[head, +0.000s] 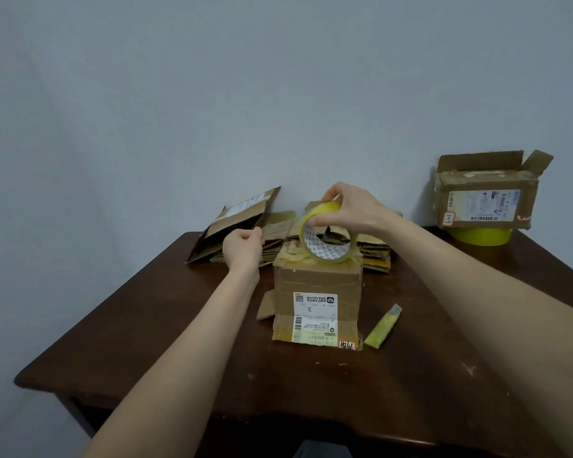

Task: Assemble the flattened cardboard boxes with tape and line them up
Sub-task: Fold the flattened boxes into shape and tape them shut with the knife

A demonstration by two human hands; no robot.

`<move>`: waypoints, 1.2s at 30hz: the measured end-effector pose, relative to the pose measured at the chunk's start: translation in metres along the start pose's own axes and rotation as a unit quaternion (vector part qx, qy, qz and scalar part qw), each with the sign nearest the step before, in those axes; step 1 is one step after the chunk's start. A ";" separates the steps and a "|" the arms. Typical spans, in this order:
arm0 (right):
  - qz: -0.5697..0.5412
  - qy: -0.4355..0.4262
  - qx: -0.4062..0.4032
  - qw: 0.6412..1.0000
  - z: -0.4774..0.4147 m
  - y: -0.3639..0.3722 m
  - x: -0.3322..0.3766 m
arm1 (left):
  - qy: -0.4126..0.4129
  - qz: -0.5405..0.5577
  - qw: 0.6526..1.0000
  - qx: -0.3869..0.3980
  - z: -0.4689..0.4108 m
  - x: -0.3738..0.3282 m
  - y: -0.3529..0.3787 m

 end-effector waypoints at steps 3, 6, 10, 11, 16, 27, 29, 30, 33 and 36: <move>-0.046 0.014 0.008 0.999 0.004 0.003 -0.009 | -0.021 -0.012 1.000 0.007 0.002 0.016 -0.003; -0.077 0.007 0.010 0.997 0.004 0.005 -0.006 | -0.039 -0.005 0.999 0.013 0.007 0.028 -0.004; -0.049 -0.010 0.017 0.999 -0.002 0.012 -0.003 | -0.050 -0.013 0.999 0.015 0.005 0.041 -0.005; -0.040 -0.012 0.019 0.999 -0.001 0.014 -0.002 | -0.066 -0.016 0.997 0.032 0.006 0.049 -0.004; -0.013 -0.024 0.035 0.999 0.004 0.027 0.004 | -0.143 -0.103 0.963 0.205 0.029 0.082 0.009; -0.072 0.020 0.012 0.997 0.017 0.021 -0.004 | 0.298 -0.200 0.882 0.305 0.084 0.001 0.028; -0.121 0.064 -0.001 0.991 0.024 0.017 -0.017 | 0.371 -0.275 0.833 0.305 0.092 0.014 0.037; -0.147 0.089 0.001 0.985 0.029 0.016 -0.025 | 0.399 -0.295 0.817 0.294 0.091 0.018 0.039; -0.204 0.122 0.006 0.971 0.041 0.016 -0.044 | 0.449 -0.317 0.784 0.288 0.089 0.015 0.041; -0.213 0.098 -0.013 0.972 0.043 0.008 -0.044 | 0.472 -0.352 0.756 0.285 0.093 0.011 0.041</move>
Point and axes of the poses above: each hand's wrist, its own z-axis away from the middle knuckle, its own y-axis out of the palm, x = y × z, the point moved 8 cm from there along -z, towards the middle knuckle, and after that the axes turned 12 degrees about -x, right-handed, at the moved point
